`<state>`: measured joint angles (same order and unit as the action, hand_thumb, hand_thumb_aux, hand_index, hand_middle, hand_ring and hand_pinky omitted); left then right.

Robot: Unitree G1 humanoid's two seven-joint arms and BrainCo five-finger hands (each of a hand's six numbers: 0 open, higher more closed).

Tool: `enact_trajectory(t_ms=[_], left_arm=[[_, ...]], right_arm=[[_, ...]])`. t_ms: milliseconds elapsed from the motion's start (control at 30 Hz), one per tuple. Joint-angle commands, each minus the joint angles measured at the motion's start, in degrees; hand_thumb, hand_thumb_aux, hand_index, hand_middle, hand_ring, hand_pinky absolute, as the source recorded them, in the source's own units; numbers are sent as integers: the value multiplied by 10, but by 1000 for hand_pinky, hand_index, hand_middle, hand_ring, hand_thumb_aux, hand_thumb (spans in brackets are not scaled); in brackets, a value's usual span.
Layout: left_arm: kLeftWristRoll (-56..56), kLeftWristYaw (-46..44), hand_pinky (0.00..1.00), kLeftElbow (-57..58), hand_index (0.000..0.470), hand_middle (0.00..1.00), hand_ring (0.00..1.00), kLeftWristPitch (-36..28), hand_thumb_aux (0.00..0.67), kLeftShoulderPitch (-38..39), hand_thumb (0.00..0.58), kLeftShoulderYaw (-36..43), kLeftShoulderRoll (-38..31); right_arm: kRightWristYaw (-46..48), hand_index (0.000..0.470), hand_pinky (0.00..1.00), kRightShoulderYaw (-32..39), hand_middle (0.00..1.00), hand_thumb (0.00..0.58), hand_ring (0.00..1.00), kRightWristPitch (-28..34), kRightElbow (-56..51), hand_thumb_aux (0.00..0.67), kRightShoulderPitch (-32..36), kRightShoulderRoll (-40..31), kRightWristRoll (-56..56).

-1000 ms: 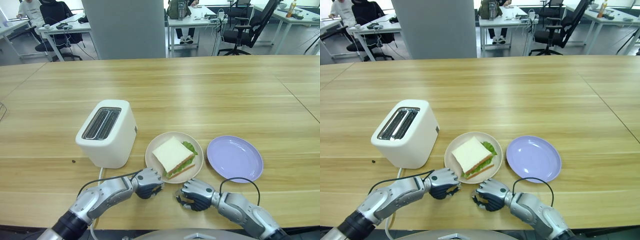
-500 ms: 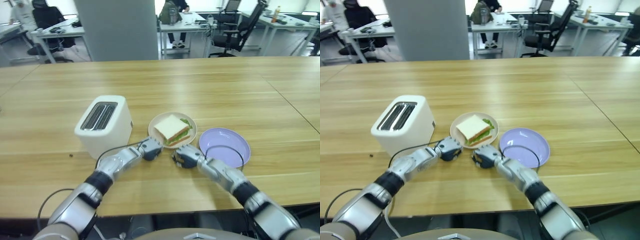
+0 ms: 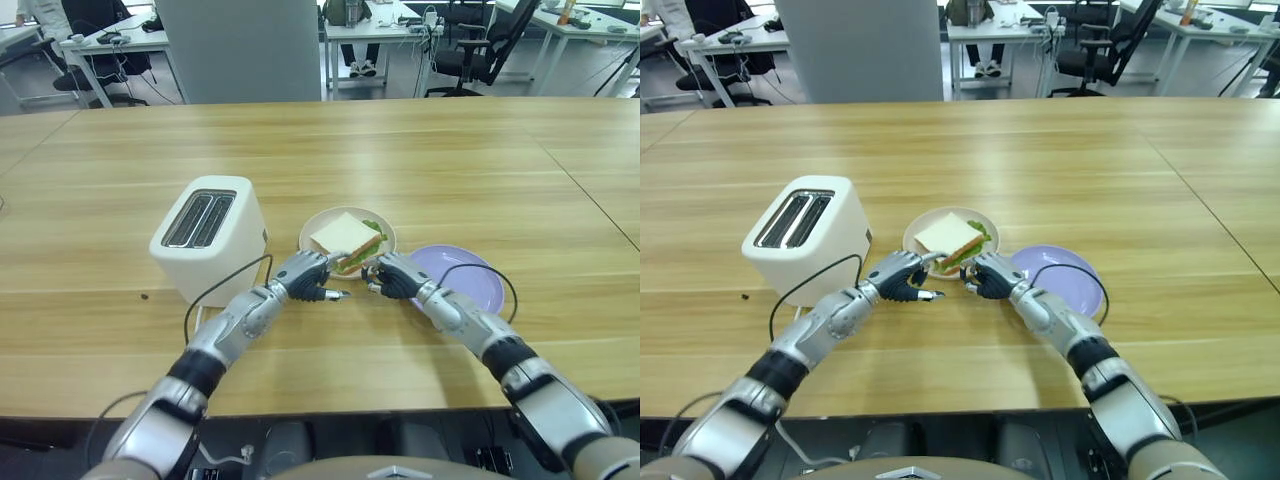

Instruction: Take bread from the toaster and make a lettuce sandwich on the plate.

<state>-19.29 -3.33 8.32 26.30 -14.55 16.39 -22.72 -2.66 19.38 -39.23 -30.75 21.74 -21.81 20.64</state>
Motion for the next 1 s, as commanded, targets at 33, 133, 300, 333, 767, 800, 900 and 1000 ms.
enact_trajectory(t_ms=[33, 133, 300, 333, 767, 800, 900, 1000], left_arm=[[201, -26, 0, -157, 0, 0, 0, -42, 0, 36, 0, -81, 34], [295, -36, 0, -229, 0, 0, 0, -74, 0, 53, 0, -115, 62], [346, -23, 0, -274, 0, 0, 0, -85, 0, 79, 0, -153, 113], [335, -25, 0, -273, 0, 0, 0, -77, 0, 85, 0, -155, 118], [312, -84, 0, -252, 0, 0, 0, 4, 0, 157, 0, -149, 146], [315, -88, 0, -252, 0, 0, 0, 6, 0, 159, 0, -151, 146], [317, -93, 0, -254, 0, 0, 0, 10, 0, 161, 0, -156, 148], [311, -95, 0, -252, 0, 0, 0, 15, 0, 160, 0, -158, 150]], right_arm=[[66, 0, 0, -77, 0, 0, 0, 15, 148, 0, -54, 0, -199], [82, 0, 0, -116, 0, 0, 0, 38, 209, 0, -87, 14, -275], [85, 0, 0, -160, 0, 0, 0, 16, 214, 0, -107, 58, -297], [96, 0, 0, -160, 0, 0, 0, 14, 215, 0, -113, 62, -301], [168, 0, 0, -163, 0, 0, 0, 19, 280, 0, -159, 91, -330], [170, 0, 0, -163, 0, 0, 0, 17, 282, 0, -160, 93, -327], [177, 0, 0, -164, 0, 0, 0, 19, 284, 0, -160, 98, -324], [180, 0, 0, -166, 0, 0, 0, 20, 285, 0, -159, 102, -323]])
